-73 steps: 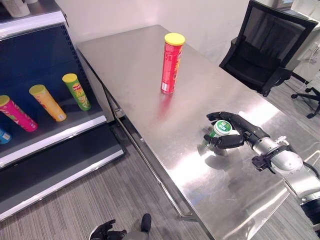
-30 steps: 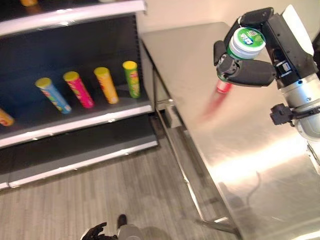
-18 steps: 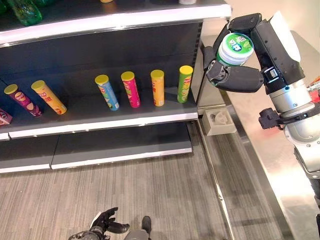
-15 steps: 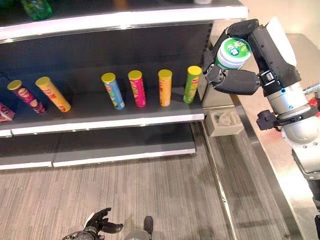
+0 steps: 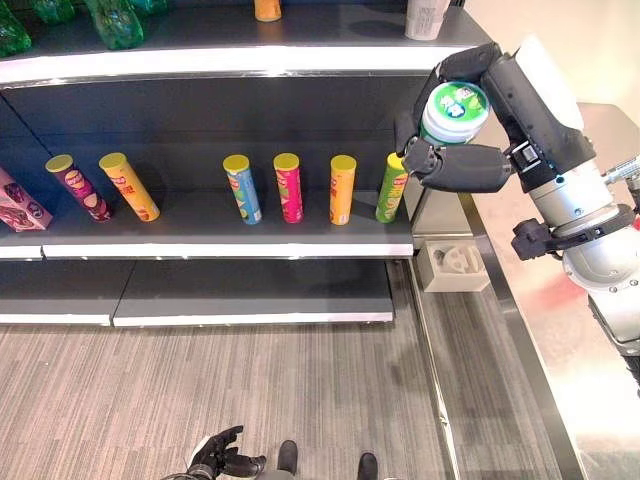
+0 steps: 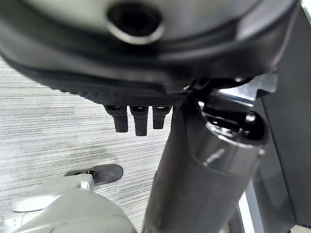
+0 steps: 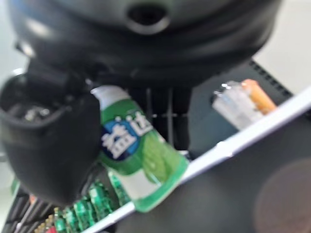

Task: Put the goods on the table back onto the shelves and tidy them up.

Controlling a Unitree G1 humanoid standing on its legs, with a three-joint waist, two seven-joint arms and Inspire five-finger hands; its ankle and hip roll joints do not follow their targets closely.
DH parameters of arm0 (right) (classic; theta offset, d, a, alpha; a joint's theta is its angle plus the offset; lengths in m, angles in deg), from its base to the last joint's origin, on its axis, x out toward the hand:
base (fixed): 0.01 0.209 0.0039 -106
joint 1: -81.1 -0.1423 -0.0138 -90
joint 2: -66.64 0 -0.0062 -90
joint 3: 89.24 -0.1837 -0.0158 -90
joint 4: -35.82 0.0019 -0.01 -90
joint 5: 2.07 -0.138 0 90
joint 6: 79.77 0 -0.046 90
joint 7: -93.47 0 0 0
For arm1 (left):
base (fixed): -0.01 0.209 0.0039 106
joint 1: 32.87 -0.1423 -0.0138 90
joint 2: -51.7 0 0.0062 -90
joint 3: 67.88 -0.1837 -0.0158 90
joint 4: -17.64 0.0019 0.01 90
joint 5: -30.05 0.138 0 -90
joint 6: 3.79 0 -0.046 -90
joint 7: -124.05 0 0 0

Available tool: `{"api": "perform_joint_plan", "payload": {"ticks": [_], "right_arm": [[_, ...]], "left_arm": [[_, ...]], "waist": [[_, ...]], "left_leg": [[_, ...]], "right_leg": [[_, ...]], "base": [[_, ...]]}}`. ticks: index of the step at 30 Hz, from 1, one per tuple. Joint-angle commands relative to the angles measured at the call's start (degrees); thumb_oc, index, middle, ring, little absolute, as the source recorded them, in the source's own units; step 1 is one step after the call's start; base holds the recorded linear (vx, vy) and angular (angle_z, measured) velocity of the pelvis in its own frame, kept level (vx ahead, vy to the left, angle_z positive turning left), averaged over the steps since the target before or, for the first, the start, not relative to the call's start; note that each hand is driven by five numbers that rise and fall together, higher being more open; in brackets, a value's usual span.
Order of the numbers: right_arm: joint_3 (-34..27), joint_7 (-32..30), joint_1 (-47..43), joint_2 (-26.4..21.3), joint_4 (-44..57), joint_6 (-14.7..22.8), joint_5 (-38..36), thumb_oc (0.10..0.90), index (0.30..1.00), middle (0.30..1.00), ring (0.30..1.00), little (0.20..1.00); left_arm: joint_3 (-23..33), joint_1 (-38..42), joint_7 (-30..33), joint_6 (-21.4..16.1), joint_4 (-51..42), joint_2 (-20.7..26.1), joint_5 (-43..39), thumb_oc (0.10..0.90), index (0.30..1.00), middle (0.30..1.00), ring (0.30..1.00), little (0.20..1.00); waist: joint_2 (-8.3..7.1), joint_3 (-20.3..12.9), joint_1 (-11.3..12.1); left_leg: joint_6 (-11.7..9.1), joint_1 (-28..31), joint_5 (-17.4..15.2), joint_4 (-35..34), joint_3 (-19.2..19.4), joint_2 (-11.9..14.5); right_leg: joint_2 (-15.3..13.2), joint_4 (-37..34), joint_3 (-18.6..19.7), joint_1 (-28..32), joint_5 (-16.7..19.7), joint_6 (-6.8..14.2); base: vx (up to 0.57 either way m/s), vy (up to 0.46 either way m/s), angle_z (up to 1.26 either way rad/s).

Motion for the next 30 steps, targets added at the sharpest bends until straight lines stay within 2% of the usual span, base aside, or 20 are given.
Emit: {"api": "perform_joint_plan", "payload": {"ticks": [1, 3, 4, 5, 6, 7, 10, 11, 12, 14, 16, 17, 19, 20, 21, 22, 24, 26, 30], "right_arm": [[-0.85, -2.21, -9.54, 1.22, 3.69, 3.71, -4.13, 0.400, 0.300, 0.300, 0.300, 0.300], [0.39, -2.51, -11.75, 0.52, 2.67, 3.70, -4.39, 0.400, 0.300, 0.300, 0.300, 0.300], [1.34, -2.79, -13.30, -0.44, 2.10, 3.21, -4.85, 0.400, 0.300, 0.300, 0.300, 0.300], [1.51, -2.81, -13.47, -0.46, 2.03, 3.21, -4.86, 0.400, 0.300, 0.300, 0.300, 0.300], [2.68, -3.16, -15.30, -0.82, 1.32, 3.02, -4.92, 0.400, 0.300, 0.300, 0.300, 0.300], [2.86, -3.18, -15.48, -0.83, 1.20, 3.06, -4.94, 0.400, 0.300, 0.300, 0.300, 0.300], [3.91, -4.50, -17.59, -2.25, -1.46, 3.24, -5.18, 0.400, 0.300, 0.300, 0.300, 0.300], [3.74, -4.91, -17.79, -3.06, -2.62, 3.09, -5.34, 0.400, 0.300, 0.300, 0.300, 0.300], [3.57, -4.72, -17.53, -2.51, -2.73, 3.05, -5.97, 0.400, 0.300, 0.300, 0.300, 0.300], [3.07, -5.02, -17.14, -2.39, -3.28, 2.72, -5.86, 0.400, 0.300, 0.300, 0.300, 0.300], [2.92, -5.22, -17.12, -1.48, -4.11, 2.35, -5.95, 0.400, 0.300, 0.300, 0.300, 0.300], [2.96, -5.23, -17.17, -1.46, -4.15, 2.37, -5.95, 0.400, 0.300, 0.300, 0.300, 0.300], [4.16, -6.01, -19.34, 0.38, -7.08, 1.80, -6.46, 0.400, 0.300, 0.300, 0.300, 0.300], [4.36, -6.04, -19.60, 0.40, -7.24, 1.85, -6.48, 0.400, 0.300, 0.300, 0.300, 0.300], [5.57, -6.26, -21.32, 0.99, -8.50, 1.53, -6.47, 0.400, 0.300, 0.300, 0.300, 0.300], [6.48, -6.64, -22.60, 1.05, -9.68, 1.31, -6.32, 0.400, 0.300, 0.300, 0.300, 0.300], [7.61, -6.88, -23.79, 1.04, -11.25, 1.19, -6.55, 0.400, 0.300, 0.300, 0.300, 0.300], [7.95, -6.82, -24.30, 0.75, -11.87, 1.01, -6.50, 0.400, 0.300, 0.300, 0.300, 0.300], [10.21, -8.12, -28.72, -0.65, -16.70, 1.06, -7.89, 0.400, 0.300, 0.300, 0.300, 0.300]], "left_arm": [[-1.64, 1.50, 0.10, -0.92, -1.06, 3.79, -1.10, 0.800, 0.900, 0.900, 0.900, 0.900], [-1.57, 1.94, 0.78, -1.02, -1.13, 3.65, -2.31, 0.800, 0.900, 0.900, 0.900, 0.900], [-1.57, 1.79, 0.99, -0.81, -1.26, 3.22, -3.72, 0.800, 0.900, 0.900, 0.900, 0.900], [-1.54, 1.78, 0.99, -0.81, -1.26, 3.15, -3.73, 0.800, 0.900, 0.900, 0.900, 0.900], [-1.93, 1.46, 1.40, -0.86, -0.87, 3.50, -3.52, 0.800, 0.900, 0.900, 0.900, 0.900], [-1.90, 1.46, 1.41, -0.87, -0.86, 3.44, -3.51, 0.800, 0.900, 0.900, 0.900, 0.900], [-2.75, 1.74, 1.87, -0.93, -0.45, 4.43, -3.57, 0.800, 0.900, 0.900, 0.900, 0.900], [-2.98, 1.79, 1.86, -0.91, -0.65, 4.74, -3.43, 0.800, 0.900, 0.900, 0.900, 0.900], [-3.25, 1.52, 1.78, -1.02, -0.09, 4.69, -3.15, 0.800, 0.900, 0.900, 0.900, 0.900], [-3.51, 1.40, 1.71, -1.09, 0.51, 4.65, -2.34, 0.800, 0.900, 0.900, 0.900, 0.900], [-3.77, 1.47, 1.58, -1.16, 0.84, 5.04, -1.55, 0.800, 0.900, 0.900, 0.900, 0.900], [-3.75, 1.48, 1.58, -1.18, 0.86, 5.05, -1.54, 0.800, 0.900, 0.900, 0.900, 0.900], [-3.33, 1.85, 1.92, -1.32, 0.87, 6.62, -1.72, 0.800, 0.900, 0.900, 0.900, 0.900], [-3.26, 1.86, 1.91, -1.32, 0.87, 6.59, -1.73, 0.800, 0.900, 0.900, 0.900, 0.900], [-2.71, 1.75, 2.13, -1.32, 0.81, 6.94, -2.26, 0.800, 0.900, 0.900, 0.900, 0.900], [-2.47, 1.73, 2.38, -1.45, 0.65, 7.31, -2.72, 0.800, 0.900, 0.900, 0.900, 0.900], [-2.27, 1.74, 2.38, -1.43, 0.38, 7.71, -3.25, 0.800, 0.900, 0.900, 0.900, 0.900], [-2.24, 1.73, 2.30, -1.40, 0.23, 7.90, -3.38, 0.800, 0.900, 0.900, 0.900, 0.900], [-2.52, 2.38, 2.13, -1.72, -0.46, 8.81, -4.70, 0.800, 0.900, 0.900, 0.900, 0.900]], "waist": [[-4.04, -3.16, 1.80], [-4.48, -1.93, 2.21], [-4.34, -1.83, 2.34], [-4.31, -1.84, 2.34], [-4.85, -2.26, 2.95], [-4.83, -2.35, 2.90], [-4.68, -3.19, 3.55], [-4.38, -3.49, 3.85], [-2.99, -5.15, 4.18], [-2.35, -6.30, 4.14], [-2.52, -6.66, 4.60], [-2.60, -6.60, 4.67], [-2.86, -6.18, 5.97], [-2.92, -6.16, 6.08], [-2.59, -5.97, 6.58], [-2.38, -5.68, 6.80], [-1.95, -4.74, 6.70], [-1.86, -4.47, 6.67], [-2.01, -3.59, 6.00]], "left_leg": [[-0.28, -0.86, -12.69, 12.89, 4.67, -4.60], [-1.67, -4.54, -12.79, 18.40, 4.94, -3.83], [-2.44, -5.67, -11.63, 17.21, 5.73, -0.93], [-2.48, -5.51, -11.51, 16.92, 5.78, -0.92], [-2.92, -6.15, -8.88, 13.30, 4.94, 2.22], [-2.98, -6.05, -8.69, 12.92, 4.95, 2.23], [-4.51, -8.27, -2.50, 4.43, 3.88, 7.59], [-5.00, -8.78, -1.33, 2.60, 4.30, 8.45], [-6.16, -6.95, -0.95, -0.30, 3.67, 8.70], [-6.17, -6.02, -1.68, -0.30, 3.54, 7.09], [-5.31, -4.87, -2.51, -0.30, 4.13, 5.21], [-5.24, -4.76, -2.54, -0.30, 4.25, 5.10], [-2.51, -3.05, -4.58, -0.15, 5.82, 1.38], [-2.42, -3.05, -4.60, -0.14, 6.02, 1.26], [-1.25, -2.16, -5.43, -0.30, 6.82, -0.03], [-0.76, -1.64, -5.84, -0.30, 7.21, -0.40], [-0.20, -0.84, -6.38, -0.30, 7.52, -0.56], [-0.12, -0.63, -6.57, -0.30, 7.42, -0.63], [-0.27, -0.02, -7.33, -0.30, 6.50, -1.01]], "right_leg": [[-0.98, 0.44, -2.21, -0.96, -2.16, 2.08], [-1.65, 0.35, -3.01, -0.35, -2.88, 2.00], [-2.20, 0.35, -3.85, -0.06, -3.48, 2.37], [-2.19, 0.35, -3.80, -0.06, -3.49, 2.35], [-3.22, 0.35, -3.72, -0.30, -3.46, 2.99], [-3.21, 0.35, -3.73, -0.37, -3.48, 2.96], [-4.36, 0.35, -4.06, -0.62, -5.21, 4.00], [-4.64, 0.35, -4.14, -0.10, -5.97, 4.30], [-4.67, 0.35, -4.04, 0.55, -6.08, 4.91], [-6.43, 0.35, -4.19, 0.82, -5.43, 5.55], [-8.40, 0.35, -3.66, 1.28, -4.63, 6.48], [-8.53, 0.35, -3.56, 1.33, -4.64, 6.56], [-12.96, 3.95, -2.62, 0.29, -2.91, 8.05], [-13.14, 4.27, -2.37, 0.02, -3.06, 8.14], [-15.01, 8.63, -2.16, -1.76, -2.34, 8.42], [-15.49, 10.85, -2.51, -2.62, -1.86, 8.35], [-15.27, 15.26, -2.62, -5.00, -1.11, 7.84], [-14.78, 15.84, -2.36, -5.91, -1.08, 7.78], [-10.78, 8.10, -1.77, -9.01, 0.47, 7.27]], "base": [[0.00, -0.057, 0.28], [0.00, 0.020, 0.37], [0.02, 0.087, 0.46], [0.10, 0.166, 0.41], [0.08, 0.090, 0.25], [0.10, 0.146, 0.18], [0.12, 0.174, 0.09], [0.25, 0.303, 0.13], [0.25, 0.323, 0.10], [0.22, 0.311, 0.01], [0.14, 0.232, -0.25], [0.14, 0.305, -0.08], [0.13, 0.377, 0.01], [0.07, 0.330, -0.22], [0.06, 0.245, -0.20], [0.06, 0.290, -0.26], [0.02, 0.135, -0.15], [0.02, 0.041, -0.11], [0.06, -0.036, -0.02]]}}
